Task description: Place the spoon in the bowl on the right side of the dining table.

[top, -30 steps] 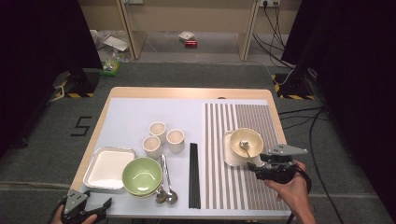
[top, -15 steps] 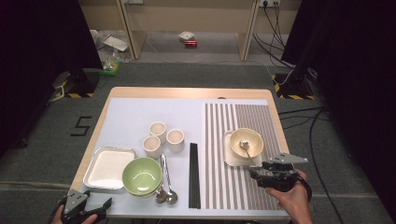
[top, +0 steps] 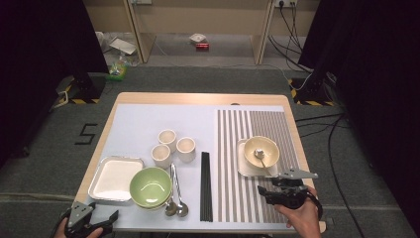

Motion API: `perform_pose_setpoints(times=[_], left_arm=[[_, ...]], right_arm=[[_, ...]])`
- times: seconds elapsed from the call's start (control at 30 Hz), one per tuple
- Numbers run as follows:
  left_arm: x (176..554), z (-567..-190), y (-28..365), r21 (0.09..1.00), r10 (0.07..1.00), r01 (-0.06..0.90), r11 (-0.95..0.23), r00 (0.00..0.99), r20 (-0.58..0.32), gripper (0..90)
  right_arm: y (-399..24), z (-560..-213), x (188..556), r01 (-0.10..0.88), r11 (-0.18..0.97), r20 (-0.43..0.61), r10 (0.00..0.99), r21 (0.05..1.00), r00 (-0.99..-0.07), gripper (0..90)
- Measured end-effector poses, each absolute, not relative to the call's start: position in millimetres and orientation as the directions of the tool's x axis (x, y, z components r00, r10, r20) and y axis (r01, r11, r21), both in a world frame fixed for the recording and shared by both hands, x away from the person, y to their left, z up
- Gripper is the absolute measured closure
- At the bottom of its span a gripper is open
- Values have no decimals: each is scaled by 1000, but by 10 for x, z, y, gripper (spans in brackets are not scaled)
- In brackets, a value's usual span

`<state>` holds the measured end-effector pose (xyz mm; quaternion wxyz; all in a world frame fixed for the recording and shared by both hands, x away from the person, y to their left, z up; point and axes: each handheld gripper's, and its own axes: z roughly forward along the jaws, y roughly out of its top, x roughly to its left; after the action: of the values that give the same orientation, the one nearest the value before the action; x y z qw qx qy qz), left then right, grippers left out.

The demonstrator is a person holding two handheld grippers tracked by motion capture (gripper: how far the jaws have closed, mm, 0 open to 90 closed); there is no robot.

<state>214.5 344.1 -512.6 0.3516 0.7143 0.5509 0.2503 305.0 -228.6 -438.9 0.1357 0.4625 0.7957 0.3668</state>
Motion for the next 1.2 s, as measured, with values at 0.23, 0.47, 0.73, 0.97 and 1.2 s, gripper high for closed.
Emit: perform_pose_setpoints(times=[0.23, 0.47, 0.73, 0.97, 1.2], left_arm=[[2145, -5126, 3442, 778, 963, 611, -145, 267, -30, 123], [2143, -5129, 3442, 780, 963, 609, -144, 266, -30, 123], [2144, -5128, 3443, 779, 963, 610, -144, 267, -32, 123], [2144, -5127, 3444, 778, 963, 611, -145, 269, -32, 123], [2145, -5128, 3445, 779, 962, 610, -144, 270, -34, 123]], right_arm=[[-2085, -4438, 3025, 635, 332, 123, 818, 698, -562, 381], [-1940, -4460, 3018, 633, 351, 119, 807, 690, -578, 383], [-1761, -4495, 3044, 628, 385, 110, 790, 676, -603, 385], [-1646, -4488, 3072, 618, 400, 108, 776, 677, -621, 386], [-1479, -4492, 3135, 607, 422, 98, 763, 673, -639, 386]])
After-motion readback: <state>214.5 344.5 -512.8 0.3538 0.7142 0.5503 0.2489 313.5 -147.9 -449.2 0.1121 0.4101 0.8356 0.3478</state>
